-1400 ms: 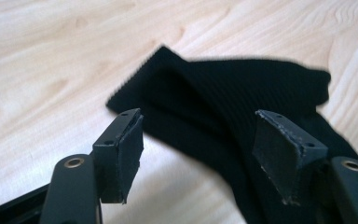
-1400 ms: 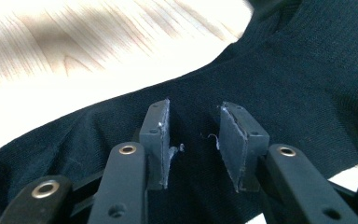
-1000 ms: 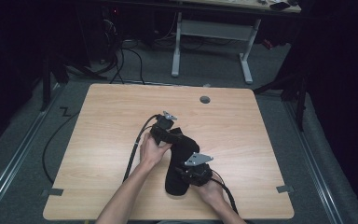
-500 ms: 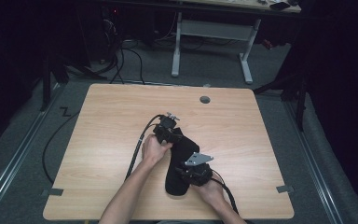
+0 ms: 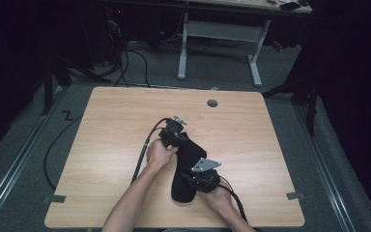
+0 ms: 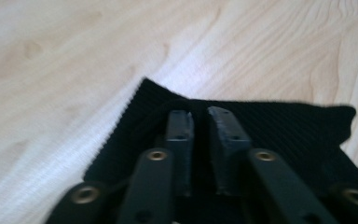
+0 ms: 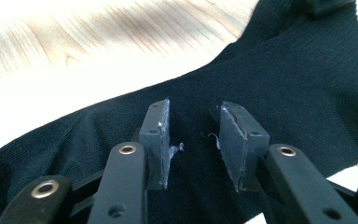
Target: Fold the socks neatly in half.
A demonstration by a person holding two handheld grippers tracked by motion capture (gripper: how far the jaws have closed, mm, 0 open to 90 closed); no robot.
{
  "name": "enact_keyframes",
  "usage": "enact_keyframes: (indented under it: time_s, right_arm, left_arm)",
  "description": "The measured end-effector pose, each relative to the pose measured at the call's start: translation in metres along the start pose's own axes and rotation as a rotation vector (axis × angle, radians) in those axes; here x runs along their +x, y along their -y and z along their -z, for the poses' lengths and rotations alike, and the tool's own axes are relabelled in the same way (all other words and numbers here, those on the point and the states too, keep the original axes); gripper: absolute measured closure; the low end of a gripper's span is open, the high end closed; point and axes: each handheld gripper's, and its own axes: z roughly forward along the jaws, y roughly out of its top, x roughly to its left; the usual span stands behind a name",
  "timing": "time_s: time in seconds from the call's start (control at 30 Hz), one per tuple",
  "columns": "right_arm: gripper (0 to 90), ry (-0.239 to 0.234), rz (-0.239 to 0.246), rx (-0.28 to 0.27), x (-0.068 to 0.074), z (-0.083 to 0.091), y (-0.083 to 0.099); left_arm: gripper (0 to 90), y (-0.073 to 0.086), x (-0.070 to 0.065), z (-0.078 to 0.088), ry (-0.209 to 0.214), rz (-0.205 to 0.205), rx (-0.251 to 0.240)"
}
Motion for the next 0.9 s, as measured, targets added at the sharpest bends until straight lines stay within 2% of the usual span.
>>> enact_keyframes:
  time_s: [0.1, 0.2, 0.3, 0.4, 0.5, 0.57, 0.67, 0.7, 0.73, 0.8, 0.9]
  right_arm:
    - [63.5, 0.0, 0.001, -0.001, 0.0, 0.0, 0.0]
    - [63.5, 0.001, 0.002, -0.001, 0.0, 0.0, 0.0]
    - [63.5, 0.003, 0.002, -0.001, 0.0, 0.0, 0.0]
    - [63.6, 0.005, 0.003, -0.001, 0.001, 0.0, 0.0]
    - [63.6, 0.005, 0.003, 0.0, 0.001, 0.0, 0.0]
    - [63.6, 0.005, 0.003, -0.001, 0.001, 0.0, 0.0]
    - [63.6, 0.005, 0.003, -0.001, 0.001, 0.0, 0.0]
    - [63.6, 0.005, 0.003, -0.001, 0.001, 0.0, 0.0]
    - [63.6, 0.005, 0.003, -0.001, 0.001, 0.0, 0.0]
    - [63.6, 0.005, 0.003, -0.001, 0.001, 0.0, 0.0]
    - [63.6, 0.004, 0.002, -0.001, 0.001, 0.0, 0.0]
  left_arm:
    - [65.7, -0.002, 0.003, 0.003, -0.019, 0.023, -0.033]
    - [61.1, -0.006, 0.006, 0.002, -0.003, 0.043, -0.027]
    - [56.1, -0.012, 0.004, 0.0, -0.019, 0.035, -0.024]
    - [48.4, -0.015, 0.002, -0.003, -0.048, 0.026, -0.044]
    - [45.8, -0.013, 0.003, -0.009, -0.053, 0.039, -0.023]
    - [45.9, -0.011, 0.006, -0.013, -0.043, 0.05, -0.001]
    - [50.4, -0.009, 0.007, -0.016, -0.028, 0.049, 0.017]
    - [55.1, -0.009, 0.007, -0.016, -0.025, 0.043, 0.022]
    - [63.8, -0.009, 0.006, -0.016, -0.02, 0.039, 0.024]
    - [67.0, -0.009, 0.006, -0.016, -0.014, 0.022, 0.035]
    - [80.8, -0.009, 0.006, -0.013, 0.003, 0.004, 0.046]
